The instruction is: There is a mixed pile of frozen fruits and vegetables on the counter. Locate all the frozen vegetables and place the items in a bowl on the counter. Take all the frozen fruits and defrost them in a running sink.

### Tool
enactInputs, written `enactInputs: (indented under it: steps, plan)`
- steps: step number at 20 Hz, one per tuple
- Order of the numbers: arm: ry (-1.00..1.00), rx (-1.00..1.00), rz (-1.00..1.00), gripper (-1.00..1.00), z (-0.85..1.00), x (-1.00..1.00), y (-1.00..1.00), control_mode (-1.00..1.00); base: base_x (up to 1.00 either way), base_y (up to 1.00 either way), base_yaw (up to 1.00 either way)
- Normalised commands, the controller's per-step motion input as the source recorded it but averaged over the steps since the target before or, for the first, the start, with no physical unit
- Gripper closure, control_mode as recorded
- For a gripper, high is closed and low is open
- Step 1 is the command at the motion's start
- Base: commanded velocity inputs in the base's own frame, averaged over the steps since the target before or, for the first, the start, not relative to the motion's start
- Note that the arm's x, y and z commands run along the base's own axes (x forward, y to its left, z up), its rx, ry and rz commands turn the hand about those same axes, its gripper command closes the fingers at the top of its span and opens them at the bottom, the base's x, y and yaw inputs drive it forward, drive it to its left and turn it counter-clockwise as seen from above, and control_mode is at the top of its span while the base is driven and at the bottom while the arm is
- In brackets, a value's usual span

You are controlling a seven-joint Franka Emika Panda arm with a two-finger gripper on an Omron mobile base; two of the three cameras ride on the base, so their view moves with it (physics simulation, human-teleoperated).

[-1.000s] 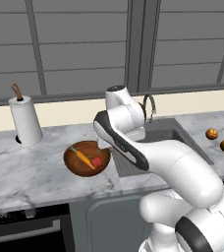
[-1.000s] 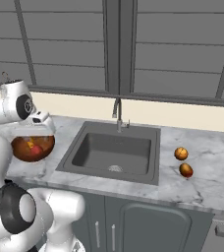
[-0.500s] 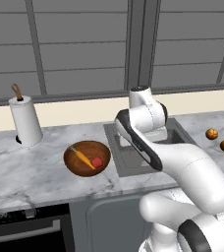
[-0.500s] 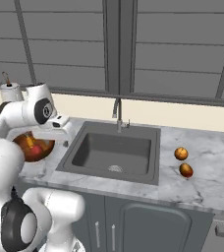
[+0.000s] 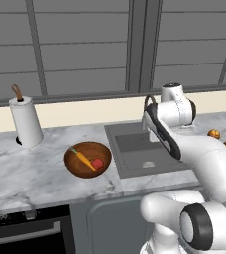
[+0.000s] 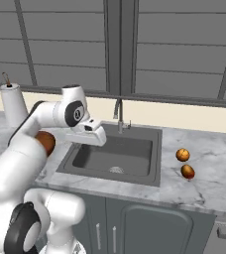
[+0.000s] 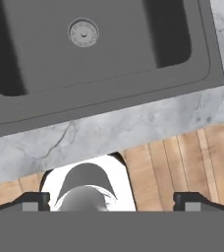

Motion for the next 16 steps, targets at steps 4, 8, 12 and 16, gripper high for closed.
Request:
enactInputs:
  steps: [4, 8, 12, 16]
  plan:
    - [0.05, 0.00, -0.12, -1.00, 0.02, 0.04, -0.90, -1.00, 0.00, 0.00, 0.00]
    - [0.04, 0.00, -0.13, -1.00, -0.06, 0.13, -0.85, -1.00, 0.00, 0.00, 0.00]
    - [0.03, 0.00, -0.05, -1.00, -0.04, 0.29, -0.83, -1.00, 0.00, 0.00, 0.00]
    - [0.02, 0.00, -0.05, -1.00, 0.00, 0.24, -1.00, -1.00, 0.00, 0.00, 0.00]
